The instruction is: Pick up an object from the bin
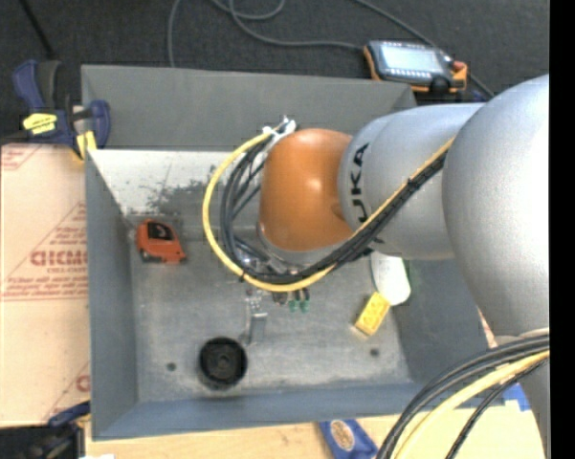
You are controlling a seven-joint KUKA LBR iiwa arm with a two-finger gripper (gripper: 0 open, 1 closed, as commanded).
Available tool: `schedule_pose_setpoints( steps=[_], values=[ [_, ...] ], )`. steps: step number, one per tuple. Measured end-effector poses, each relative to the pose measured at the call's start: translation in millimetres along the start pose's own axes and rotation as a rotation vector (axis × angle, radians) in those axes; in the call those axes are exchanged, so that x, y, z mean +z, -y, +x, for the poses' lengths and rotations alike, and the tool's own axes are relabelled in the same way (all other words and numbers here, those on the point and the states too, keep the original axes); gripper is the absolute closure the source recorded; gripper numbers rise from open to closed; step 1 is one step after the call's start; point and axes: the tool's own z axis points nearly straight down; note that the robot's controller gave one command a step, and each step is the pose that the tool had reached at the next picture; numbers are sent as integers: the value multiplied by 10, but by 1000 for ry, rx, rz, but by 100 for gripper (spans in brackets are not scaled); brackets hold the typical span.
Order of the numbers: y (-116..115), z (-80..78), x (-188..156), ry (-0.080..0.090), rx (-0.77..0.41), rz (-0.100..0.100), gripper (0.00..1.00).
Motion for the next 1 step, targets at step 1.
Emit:
schedule_pose_setpoints(
  steps=[1],
  values=[
    [-86,62,-121,19,-111,-3,0]
  ],
)
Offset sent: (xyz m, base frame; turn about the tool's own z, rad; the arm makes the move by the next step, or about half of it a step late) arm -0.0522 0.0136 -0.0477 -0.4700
